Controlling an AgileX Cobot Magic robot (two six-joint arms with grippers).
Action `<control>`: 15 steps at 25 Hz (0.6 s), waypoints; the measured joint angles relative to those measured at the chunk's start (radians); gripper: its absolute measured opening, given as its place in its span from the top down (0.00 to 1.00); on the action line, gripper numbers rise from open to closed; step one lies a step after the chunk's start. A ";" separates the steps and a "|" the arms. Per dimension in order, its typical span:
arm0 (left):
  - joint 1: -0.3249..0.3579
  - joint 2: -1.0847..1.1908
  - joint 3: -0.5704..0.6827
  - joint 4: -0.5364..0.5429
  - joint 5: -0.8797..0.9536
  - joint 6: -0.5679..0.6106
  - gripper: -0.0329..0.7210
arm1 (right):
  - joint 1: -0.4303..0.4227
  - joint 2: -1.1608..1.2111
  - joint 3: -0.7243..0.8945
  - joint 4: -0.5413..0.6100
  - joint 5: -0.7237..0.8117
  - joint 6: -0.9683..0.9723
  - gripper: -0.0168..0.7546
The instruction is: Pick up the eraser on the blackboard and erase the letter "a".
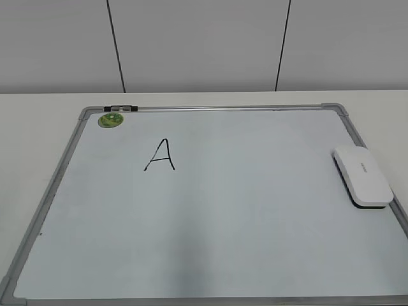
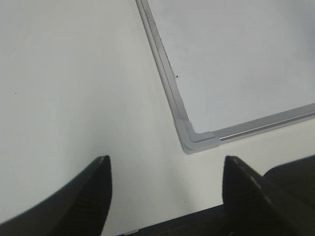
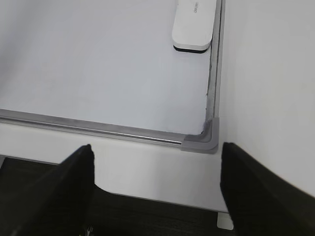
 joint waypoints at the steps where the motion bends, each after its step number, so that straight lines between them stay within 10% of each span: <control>1: 0.000 0.000 0.000 0.000 -0.001 0.000 0.27 | 0.000 0.000 0.000 0.000 0.000 0.002 0.21; 15: 0.006 -0.021 0.000 0.000 -0.005 0.001 0.29 | 0.000 -0.019 0.000 0.000 -0.003 0.002 0.21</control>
